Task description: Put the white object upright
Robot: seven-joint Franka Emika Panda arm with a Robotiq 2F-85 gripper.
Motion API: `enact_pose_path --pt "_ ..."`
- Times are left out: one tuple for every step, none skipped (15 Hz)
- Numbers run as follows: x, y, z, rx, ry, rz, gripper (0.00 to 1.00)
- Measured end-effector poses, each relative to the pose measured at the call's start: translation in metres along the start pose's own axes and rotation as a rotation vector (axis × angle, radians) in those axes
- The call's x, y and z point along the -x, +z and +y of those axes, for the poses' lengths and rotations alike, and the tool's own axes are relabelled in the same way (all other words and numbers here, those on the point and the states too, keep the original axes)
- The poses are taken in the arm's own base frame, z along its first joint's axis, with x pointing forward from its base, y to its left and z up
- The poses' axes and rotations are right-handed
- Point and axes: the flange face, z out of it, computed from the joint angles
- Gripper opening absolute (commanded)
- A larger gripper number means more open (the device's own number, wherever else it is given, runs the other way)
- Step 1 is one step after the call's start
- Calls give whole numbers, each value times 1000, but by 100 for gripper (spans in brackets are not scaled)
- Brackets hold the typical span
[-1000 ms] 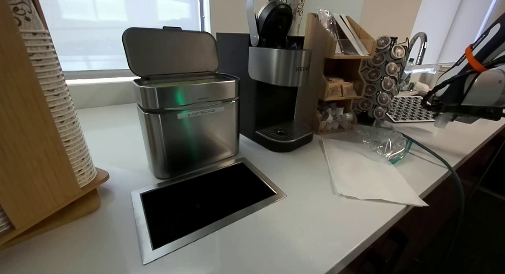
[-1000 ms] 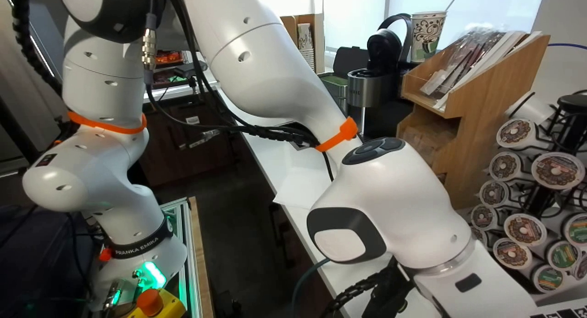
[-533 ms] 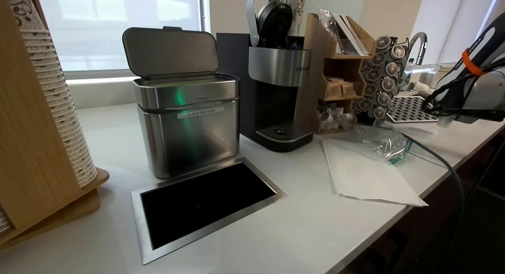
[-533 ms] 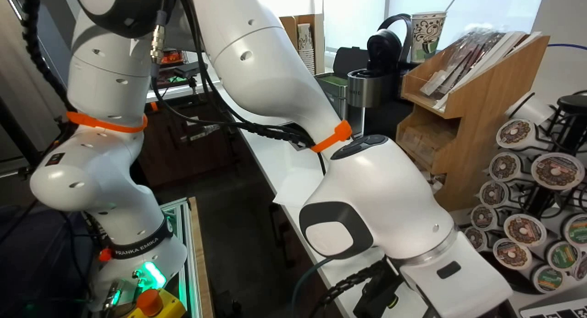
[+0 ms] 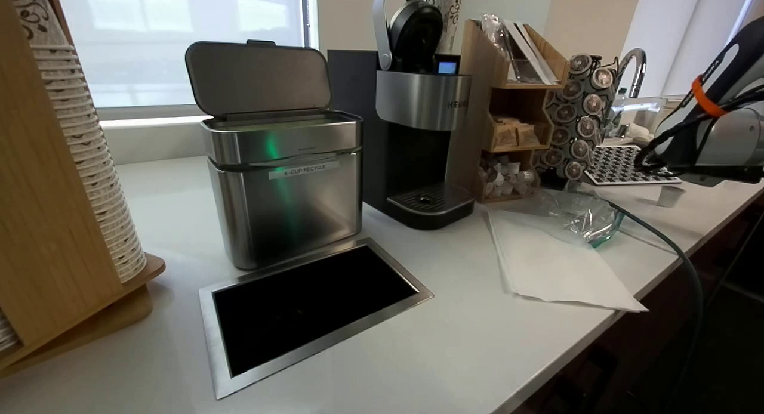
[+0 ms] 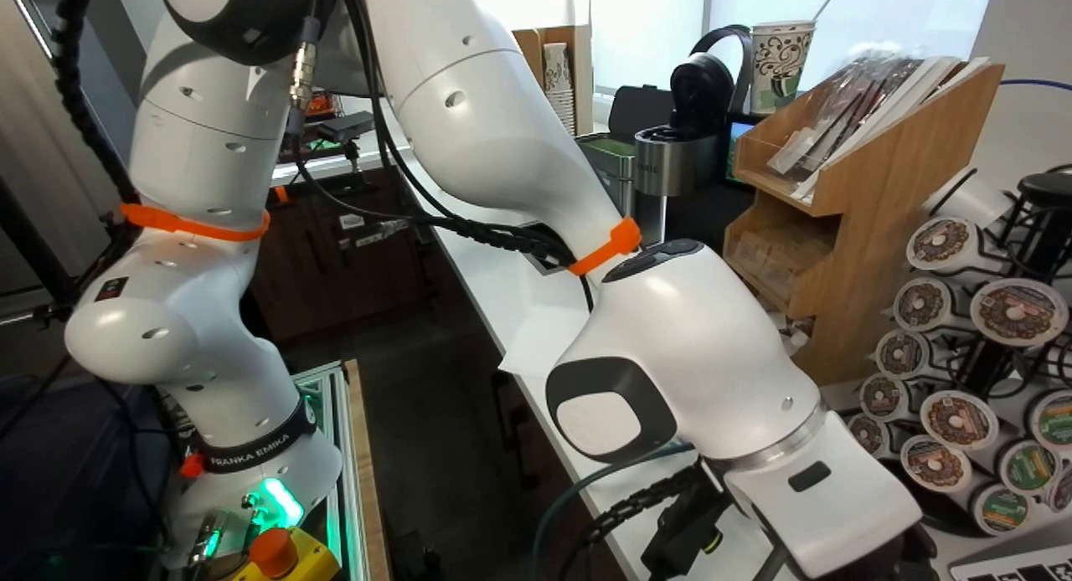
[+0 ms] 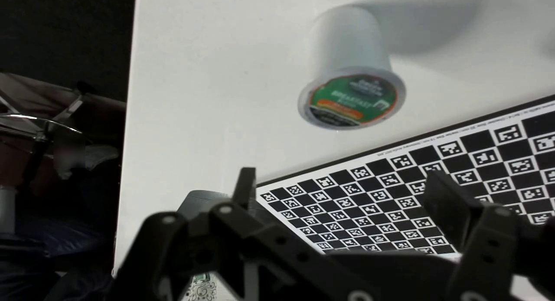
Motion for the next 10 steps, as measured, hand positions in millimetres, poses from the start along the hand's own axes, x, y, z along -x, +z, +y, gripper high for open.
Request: enact_pose_path --pt "0 -1 -1 1 -1 2 100" --pt "0 -1 -1 2 -1 3 100" --pt "0 -2 -2 2 -1 4 100" --pt "0 -2 -2 3 -1 5 100" --pt "0 -2 -1 5 0 2 100" --pt "0 -3 1 7 2 -5 100" --pt "-1 -3 3 11 7 -20 100" --pt "-2 -3 6 14 15 -39 100" --pt "-5 -4 11 21 25 -62 100" --pt "-8 -6 17 27 39 -89 100"
